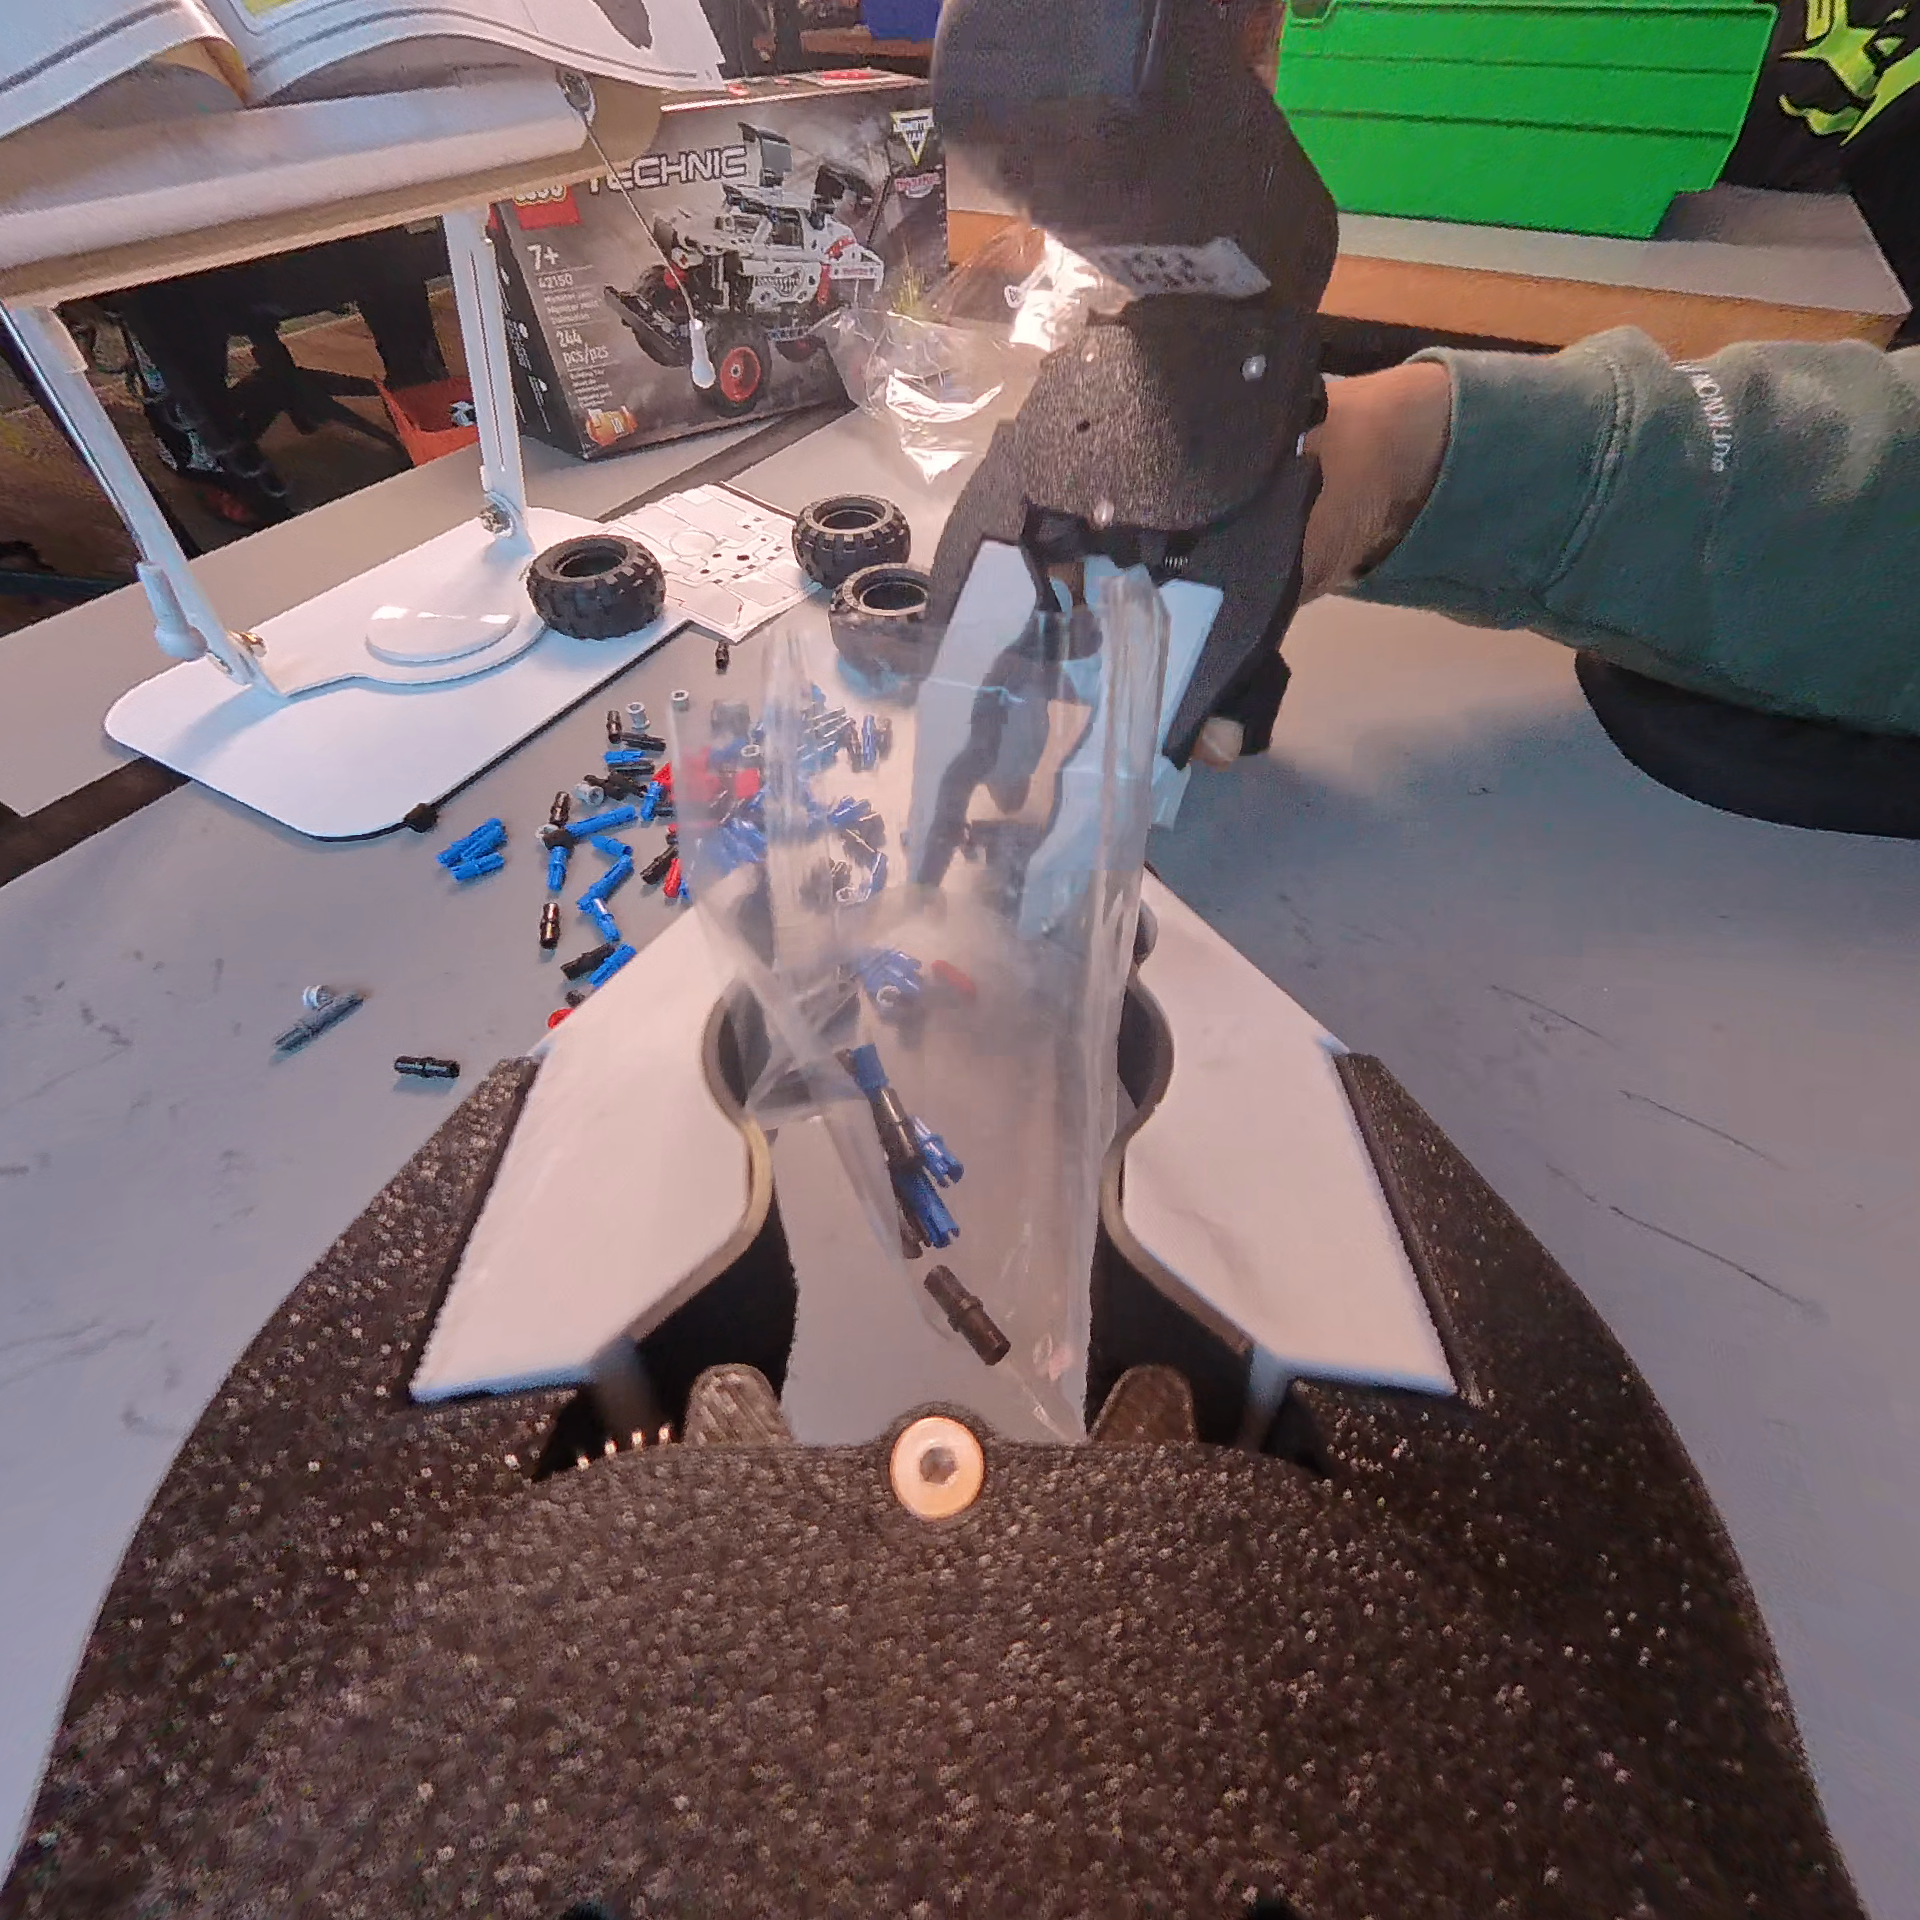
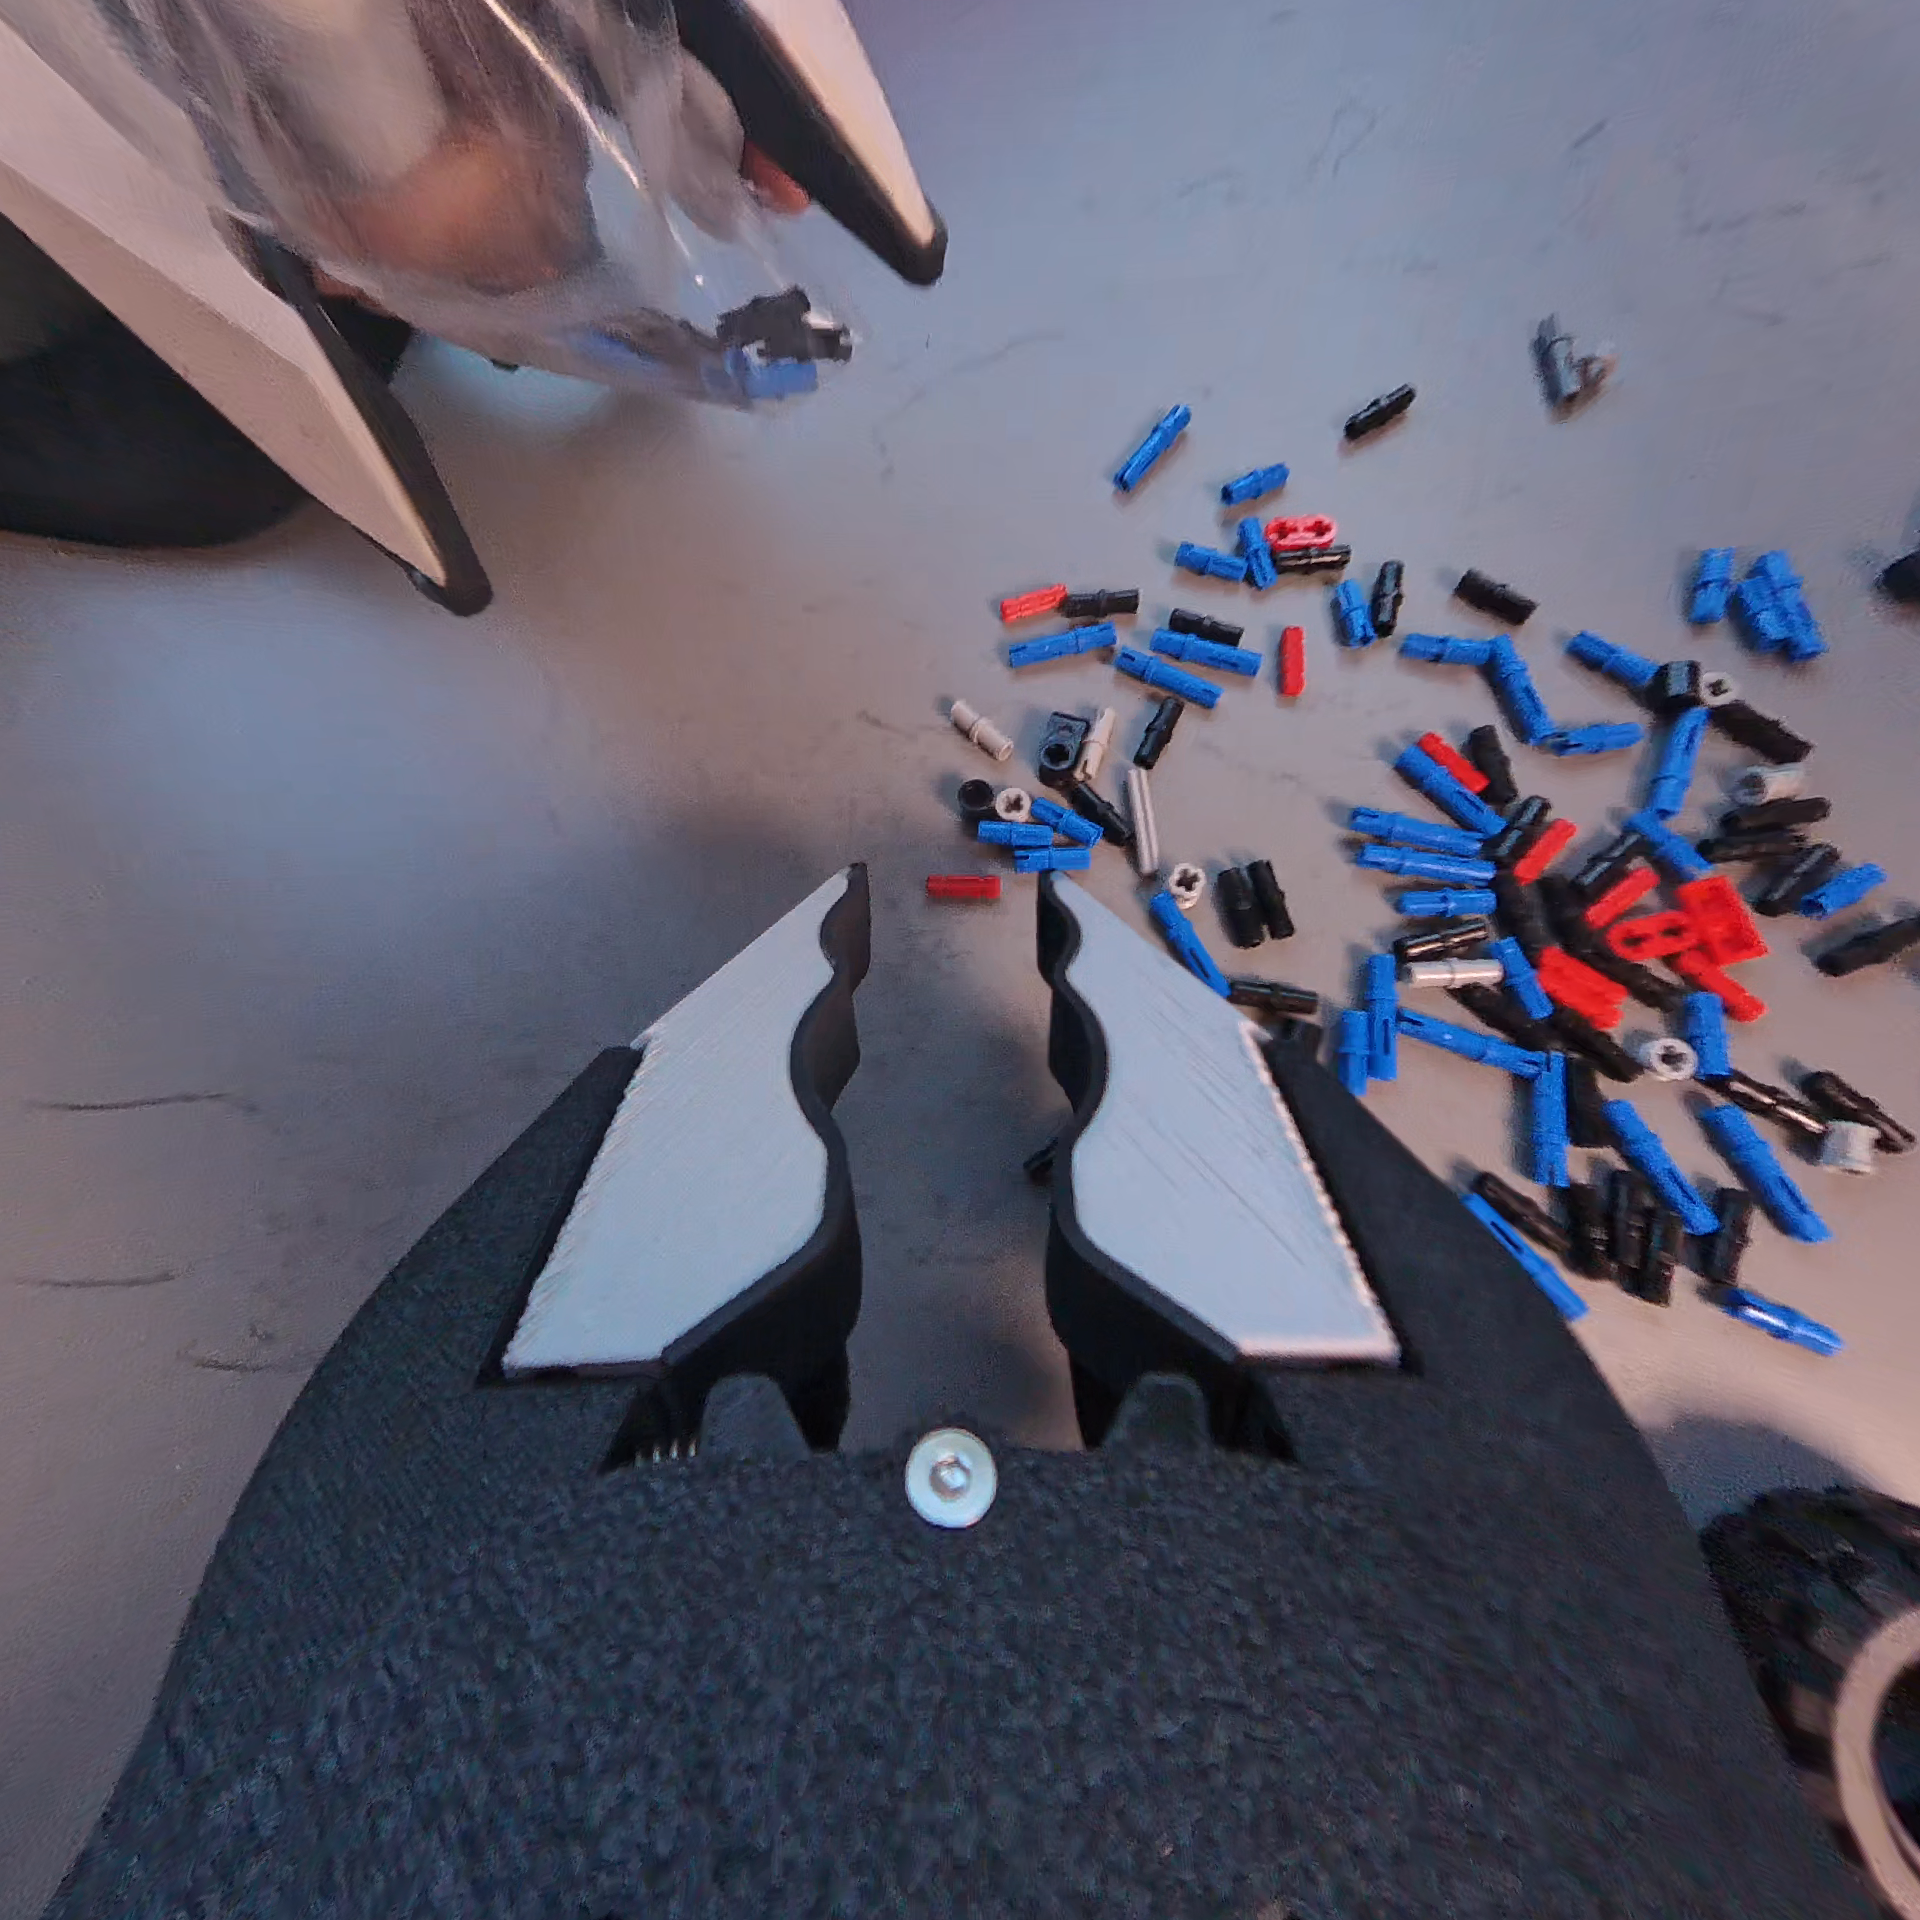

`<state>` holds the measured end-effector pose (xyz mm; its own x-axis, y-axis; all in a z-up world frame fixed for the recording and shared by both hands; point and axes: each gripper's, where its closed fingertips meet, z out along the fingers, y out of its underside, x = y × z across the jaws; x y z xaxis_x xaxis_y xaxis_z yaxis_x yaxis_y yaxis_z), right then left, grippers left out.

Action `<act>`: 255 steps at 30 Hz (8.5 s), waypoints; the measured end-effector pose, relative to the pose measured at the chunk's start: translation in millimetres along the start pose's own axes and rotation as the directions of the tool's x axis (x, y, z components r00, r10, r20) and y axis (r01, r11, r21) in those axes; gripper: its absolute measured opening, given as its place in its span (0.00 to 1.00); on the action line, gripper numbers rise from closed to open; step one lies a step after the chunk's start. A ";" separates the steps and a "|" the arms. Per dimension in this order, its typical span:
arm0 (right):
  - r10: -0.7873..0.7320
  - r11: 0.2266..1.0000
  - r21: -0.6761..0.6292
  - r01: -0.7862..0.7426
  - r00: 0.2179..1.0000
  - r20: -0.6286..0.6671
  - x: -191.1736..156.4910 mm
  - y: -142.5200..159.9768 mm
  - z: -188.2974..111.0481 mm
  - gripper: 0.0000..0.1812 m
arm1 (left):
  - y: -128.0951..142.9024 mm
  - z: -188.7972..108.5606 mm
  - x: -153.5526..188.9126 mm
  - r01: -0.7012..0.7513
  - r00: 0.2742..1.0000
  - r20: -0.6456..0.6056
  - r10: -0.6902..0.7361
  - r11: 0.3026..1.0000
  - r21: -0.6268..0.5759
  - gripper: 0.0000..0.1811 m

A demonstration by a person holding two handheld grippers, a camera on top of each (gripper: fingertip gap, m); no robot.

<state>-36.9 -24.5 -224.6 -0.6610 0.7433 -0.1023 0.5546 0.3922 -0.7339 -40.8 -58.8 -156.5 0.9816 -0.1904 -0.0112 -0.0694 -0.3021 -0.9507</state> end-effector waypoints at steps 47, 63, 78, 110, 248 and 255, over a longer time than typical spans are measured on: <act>-0.302 0.905 0.319 0.282 0.953 0.012 -68.0 -96.3 -74.5 0.02 | 13.2 5.9 2.1 0.017 1.000 -0.021 -0.019 0.998 -0.067 0.36; -0.207 0.971 -0.118 0.206 0.978 0.005 3.6 28.0 -38.4 0.10 | 11.6 10.8 14.3 -0.022 0.998 -0.060 0.019 0.998 -0.052 0.36; -0.326 0.901 0.325 0.286 0.942 0.075 -60.4 -103.6 -68.1 0.09 | 24.3 24.4 29.6 -0.074 0.993 -0.106 0.060 0.989 -0.130 0.38; -0.183 0.921 0.349 0.173 0.983 -0.004 -19.2 -103.4 -79.5 0.12 | 12.2 33.8 22.7 -0.051 0.996 -0.073 0.043 0.992 -0.113 0.37; -0.130 0.809 0.577 0.108 0.992 -0.003 -83.8 -49.0 -139.5 0.00 | -0.6 -5.7 61.5 0.038 0.898 -0.435 -0.057 0.998 -0.053 0.39; -0.014 0.900 0.423 0.106 0.977 -0.214 -39.7 6.1 -120.9 0.00 | 64.6 17.5 -5.0 -0.085 0.996 -0.058 0.068 0.928 -0.363 0.29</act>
<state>53.8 13.9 -143.8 -0.5453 0.8365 0.0542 0.2157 0.2025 -0.9552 -47.1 -61.0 -223.3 0.9626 -0.2644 -0.0582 -0.2122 -0.6032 -0.7689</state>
